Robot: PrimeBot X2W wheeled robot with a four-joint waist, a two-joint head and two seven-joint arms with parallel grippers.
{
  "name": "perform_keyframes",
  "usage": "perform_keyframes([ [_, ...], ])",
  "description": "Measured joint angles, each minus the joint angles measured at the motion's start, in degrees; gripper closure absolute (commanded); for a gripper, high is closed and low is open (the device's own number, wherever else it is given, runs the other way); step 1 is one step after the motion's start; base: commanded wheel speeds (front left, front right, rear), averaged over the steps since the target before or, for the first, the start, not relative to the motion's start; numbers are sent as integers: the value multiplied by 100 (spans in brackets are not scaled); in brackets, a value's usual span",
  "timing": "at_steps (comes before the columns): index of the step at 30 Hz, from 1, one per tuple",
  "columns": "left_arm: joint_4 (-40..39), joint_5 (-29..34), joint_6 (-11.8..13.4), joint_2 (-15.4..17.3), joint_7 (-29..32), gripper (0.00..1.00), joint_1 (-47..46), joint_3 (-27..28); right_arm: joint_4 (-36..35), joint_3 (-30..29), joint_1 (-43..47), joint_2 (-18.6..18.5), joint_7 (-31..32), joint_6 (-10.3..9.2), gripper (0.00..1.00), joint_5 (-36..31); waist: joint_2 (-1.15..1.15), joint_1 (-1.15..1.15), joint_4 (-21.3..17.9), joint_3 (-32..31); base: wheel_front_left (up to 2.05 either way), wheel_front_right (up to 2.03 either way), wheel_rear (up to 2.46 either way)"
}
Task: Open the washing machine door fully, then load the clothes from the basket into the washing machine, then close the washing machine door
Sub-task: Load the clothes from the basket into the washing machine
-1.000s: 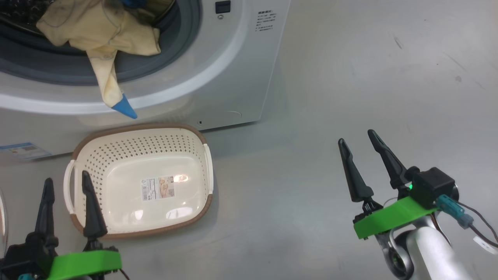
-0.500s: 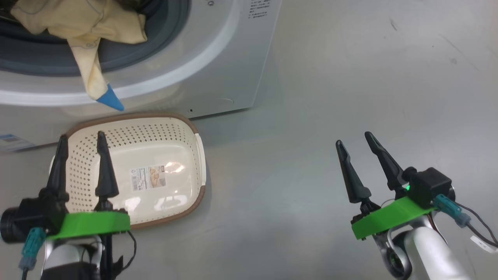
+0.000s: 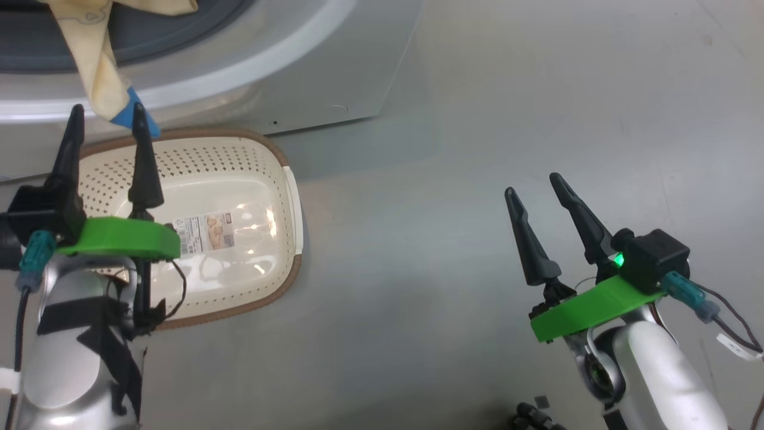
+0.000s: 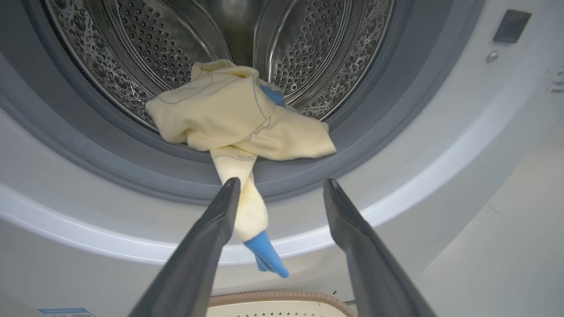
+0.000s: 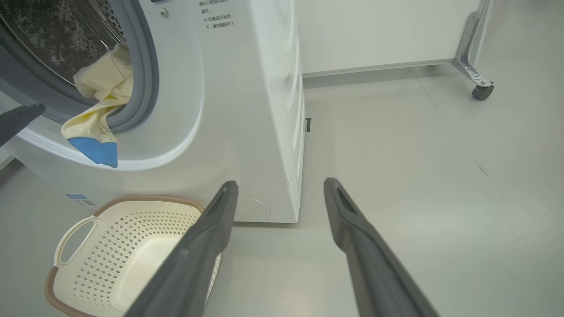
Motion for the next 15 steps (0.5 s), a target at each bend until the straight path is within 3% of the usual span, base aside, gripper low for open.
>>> perform_keyframes([
  [15,802,109,102,470,78,0,-936,21,-99,62,-330,0,0,1,0,32,0,0,-121,668,0,0,0],
])
